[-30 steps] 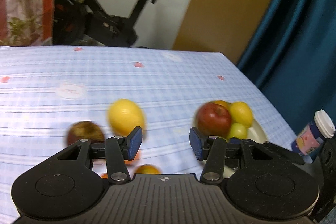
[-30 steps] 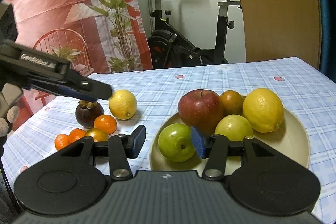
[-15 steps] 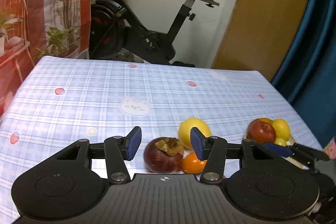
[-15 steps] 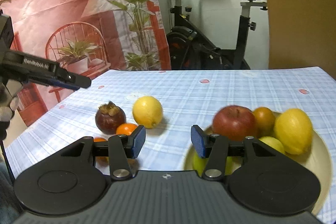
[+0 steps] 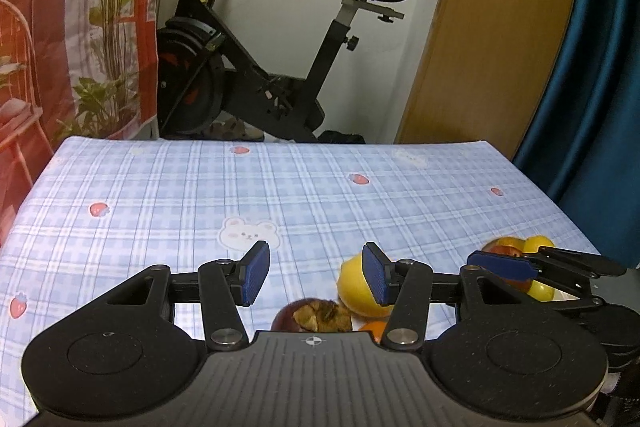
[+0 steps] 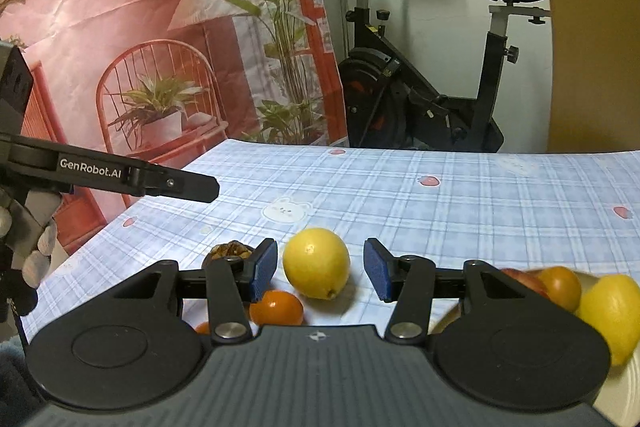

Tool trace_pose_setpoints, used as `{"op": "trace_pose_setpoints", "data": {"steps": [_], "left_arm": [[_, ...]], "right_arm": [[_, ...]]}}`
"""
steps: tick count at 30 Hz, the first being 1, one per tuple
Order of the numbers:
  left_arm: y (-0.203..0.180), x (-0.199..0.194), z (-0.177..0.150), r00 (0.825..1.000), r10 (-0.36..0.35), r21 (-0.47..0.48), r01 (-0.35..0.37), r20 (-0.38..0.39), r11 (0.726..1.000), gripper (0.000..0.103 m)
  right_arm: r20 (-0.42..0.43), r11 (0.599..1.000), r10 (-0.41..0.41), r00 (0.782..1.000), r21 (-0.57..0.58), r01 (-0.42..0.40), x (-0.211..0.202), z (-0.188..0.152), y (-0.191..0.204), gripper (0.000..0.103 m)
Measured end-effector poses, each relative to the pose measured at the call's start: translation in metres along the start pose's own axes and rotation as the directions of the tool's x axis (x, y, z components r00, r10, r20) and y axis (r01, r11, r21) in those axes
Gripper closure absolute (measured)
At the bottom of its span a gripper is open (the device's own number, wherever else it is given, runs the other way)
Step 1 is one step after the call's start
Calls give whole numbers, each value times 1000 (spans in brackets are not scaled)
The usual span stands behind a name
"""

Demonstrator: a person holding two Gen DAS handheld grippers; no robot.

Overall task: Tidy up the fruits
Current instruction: 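Move the left gripper back toward the mangosteen and lemon, then close the left gripper around the yellow lemon and lift it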

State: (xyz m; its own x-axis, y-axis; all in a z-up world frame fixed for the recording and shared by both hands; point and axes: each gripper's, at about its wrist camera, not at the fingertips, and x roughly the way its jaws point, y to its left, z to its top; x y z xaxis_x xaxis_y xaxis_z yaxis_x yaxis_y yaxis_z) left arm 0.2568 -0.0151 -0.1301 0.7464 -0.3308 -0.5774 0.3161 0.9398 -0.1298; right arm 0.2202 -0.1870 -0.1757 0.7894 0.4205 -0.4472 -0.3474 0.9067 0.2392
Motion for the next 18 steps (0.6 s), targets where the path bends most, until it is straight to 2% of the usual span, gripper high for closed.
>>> {"op": "trace_pose_setpoints", "data": {"steps": [8,13,18], "left_arm": [[4,9,5,1000,-14,11,15,-17,1000,50],[6,14,6,1000,-5,16,5,4,1000,50],[9,21,10,1000,-29,2,29,-2,1000,51]], "right_arm": [[-28,1000,-12,1000,-6,12,18,5,1,51],[-46,1000,-19,999,-9,18,25,5,0,51],[-56,1000,-26,998,-16,25,28,4,-2,51]]}}
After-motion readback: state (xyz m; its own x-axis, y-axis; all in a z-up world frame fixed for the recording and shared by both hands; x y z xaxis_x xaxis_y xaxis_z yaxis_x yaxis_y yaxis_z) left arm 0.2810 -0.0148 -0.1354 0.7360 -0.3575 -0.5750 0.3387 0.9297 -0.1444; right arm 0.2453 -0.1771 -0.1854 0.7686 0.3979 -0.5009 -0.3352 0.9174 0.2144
